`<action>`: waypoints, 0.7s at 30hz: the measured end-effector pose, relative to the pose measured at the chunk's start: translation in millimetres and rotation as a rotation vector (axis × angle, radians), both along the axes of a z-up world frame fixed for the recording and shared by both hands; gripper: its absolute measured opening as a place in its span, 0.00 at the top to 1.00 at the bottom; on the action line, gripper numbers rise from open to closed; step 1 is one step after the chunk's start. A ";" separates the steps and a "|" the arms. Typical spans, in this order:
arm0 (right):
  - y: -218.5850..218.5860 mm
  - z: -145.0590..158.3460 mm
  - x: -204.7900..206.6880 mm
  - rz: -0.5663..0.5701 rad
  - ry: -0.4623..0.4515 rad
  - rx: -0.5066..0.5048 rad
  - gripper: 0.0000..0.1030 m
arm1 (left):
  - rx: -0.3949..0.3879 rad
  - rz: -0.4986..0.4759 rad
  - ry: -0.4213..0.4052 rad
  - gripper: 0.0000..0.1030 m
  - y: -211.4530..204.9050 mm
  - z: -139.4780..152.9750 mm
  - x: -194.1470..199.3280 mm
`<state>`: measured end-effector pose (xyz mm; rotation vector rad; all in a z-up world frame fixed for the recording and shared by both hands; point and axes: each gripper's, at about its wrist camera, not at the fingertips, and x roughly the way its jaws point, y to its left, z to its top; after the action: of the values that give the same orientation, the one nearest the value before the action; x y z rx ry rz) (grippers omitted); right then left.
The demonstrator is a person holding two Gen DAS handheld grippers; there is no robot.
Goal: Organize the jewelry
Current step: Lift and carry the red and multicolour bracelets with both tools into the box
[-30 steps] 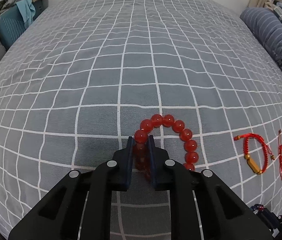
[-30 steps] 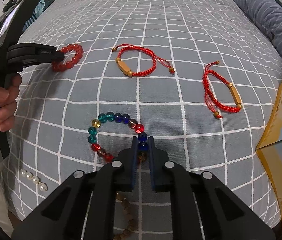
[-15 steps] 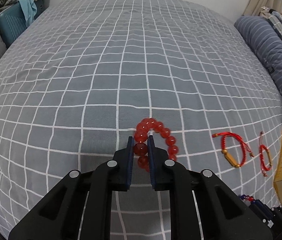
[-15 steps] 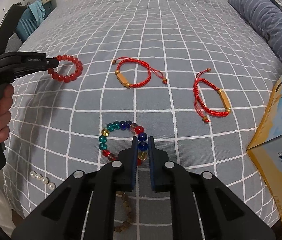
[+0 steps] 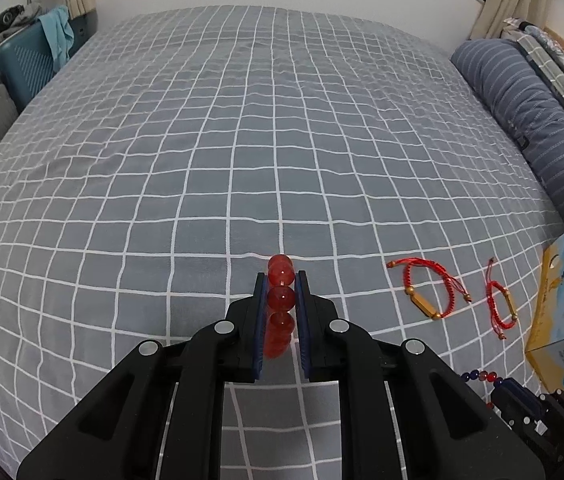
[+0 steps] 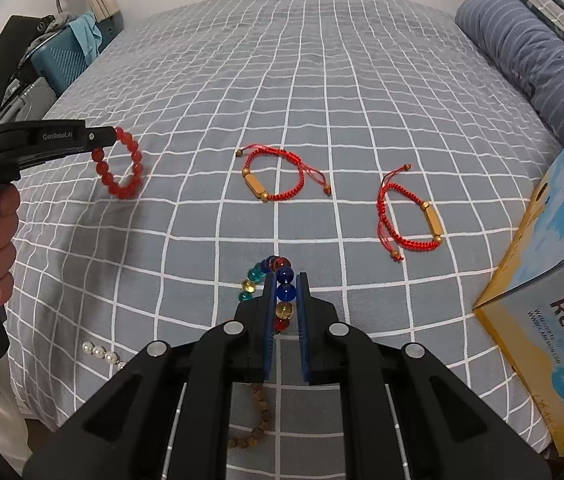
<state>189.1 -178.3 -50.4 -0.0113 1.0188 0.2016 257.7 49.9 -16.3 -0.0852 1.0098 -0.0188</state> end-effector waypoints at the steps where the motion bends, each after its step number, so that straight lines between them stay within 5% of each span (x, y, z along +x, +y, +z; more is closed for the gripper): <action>1: -0.7 1.0 -0.5 0.001 -0.003 0.002 0.91 | 0.004 0.000 -0.004 0.88 -1.2 1.8 -1.7; 21: -5.0 30.9 -8.8 0.010 -0.071 0.016 0.91 | 0.005 -0.033 -0.039 0.88 -19.1 26.6 -27.7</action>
<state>180.4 -183.3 -19.5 -0.0094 0.9466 0.2174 230.0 30.9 10.3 -0.0635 0.9725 -0.0486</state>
